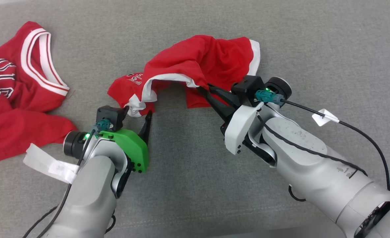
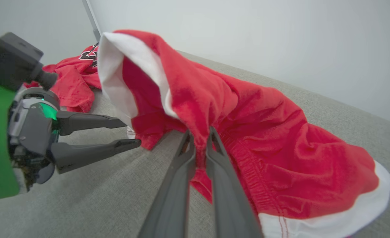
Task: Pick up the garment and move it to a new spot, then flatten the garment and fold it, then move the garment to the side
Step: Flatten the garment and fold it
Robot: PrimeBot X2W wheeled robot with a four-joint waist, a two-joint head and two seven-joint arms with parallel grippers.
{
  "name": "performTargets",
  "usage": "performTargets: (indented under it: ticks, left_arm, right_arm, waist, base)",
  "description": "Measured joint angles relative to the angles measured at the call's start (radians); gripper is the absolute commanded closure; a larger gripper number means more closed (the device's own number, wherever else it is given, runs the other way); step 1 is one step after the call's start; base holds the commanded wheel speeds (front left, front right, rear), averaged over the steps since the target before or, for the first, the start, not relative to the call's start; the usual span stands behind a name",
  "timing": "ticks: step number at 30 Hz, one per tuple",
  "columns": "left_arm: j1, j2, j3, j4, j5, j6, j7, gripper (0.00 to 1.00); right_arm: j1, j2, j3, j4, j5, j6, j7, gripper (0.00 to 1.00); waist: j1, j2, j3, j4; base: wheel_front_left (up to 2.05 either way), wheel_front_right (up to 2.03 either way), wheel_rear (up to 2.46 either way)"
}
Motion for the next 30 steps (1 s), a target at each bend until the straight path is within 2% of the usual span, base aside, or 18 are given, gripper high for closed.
performTargets:
  ticks: [1, 2, 3, 4, 5, 16, 23, 27, 30]
  left_arm:
    - [0.0, 0.0, 0.004, 0.016, -0.003, 0.0, 0.002, 0.0]
    - [0.0, 0.0, 0.007, 0.027, -0.009, 0.0, 0.006, 0.14]
    - [-0.001, -0.001, 0.009, 0.039, -0.01, 0.0, 0.005, 0.44]
    - [-0.003, -0.001, 0.01, 0.05, -0.01, 0.0, 0.005, 0.62]
    - [-0.009, -0.002, 0.012, 0.058, -0.01, 0.0, 0.0, 1.0]
    - [-0.053, 0.01, -0.046, 0.064, 0.032, -0.019, -0.062, 1.0]
    - [-0.168, 0.093, -0.092, 0.005, 0.099, -0.038, -0.071, 1.0]
    - [-0.23, 0.135, -0.115, -0.016, 0.134, -0.046, -0.069, 1.0]
    - [-0.276, 0.17, -0.114, -0.021, 0.134, -0.047, -0.053, 1.0]
  right_arm:
    - [0.0, 0.0, 0.002, -0.001, 0.003, 0.0, 0.0, 1.0]
    - [-0.001, 0.0, 0.002, -0.002, 0.006, 0.0, 0.0, 1.0]
    - [-0.001, 0.001, 0.002, -0.002, 0.007, 0.0, -0.003, 1.0]
    - [-0.003, 0.0, 0.002, -0.002, 0.007, 0.0, -0.003, 1.0]
    - [-0.005, -0.003, -0.001, -0.002, 0.008, 0.0, -0.003, 1.0]
    - [-0.016, -0.059, -0.038, -0.018, 0.022, 0.0, -0.003, 1.0]
    - [-0.06, -0.124, -0.079, -0.065, 0.023, 0.0, -0.004, 1.0]
    - [-0.089, -0.156, -0.059, -0.084, 0.03, 0.0, -0.004, 1.0]
    - [-0.098, -0.169, -0.028, -0.11, 0.09, 0.0, 0.0, 1.0]
  waist:
    - [0.0, 0.0, 0.001, -0.005]
    - [0.0, 0.0, 0.001, -0.01]
    - [0.0, 0.0, 0.002, -0.014]
    - [0.0, 0.0, 0.002, -0.018]
    - [0.0, 0.0, 0.001, -0.023]
    - [0.0, 0.0, -0.036, -0.016]
    - [0.0, 0.0, -0.086, -0.006]
    - [0.0, 0.0, -0.123, -0.001]
    - [0.0, 0.0, -0.153, 0.0]
  base:
    - [0.0, 0.0, 0.0]
    - [0.0, 0.0, 0.0]
    - [0.0, 0.0, 0.0]
    - [0.0, 0.0, 0.0]
    - [0.0, 0.0, 0.0]
    - [0.0, 0.0, 0.0]
    - [0.0, 0.0, 0.0]
    - [0.0, 0.0, 0.0]
    - [0.0, 0.0, 0.0]
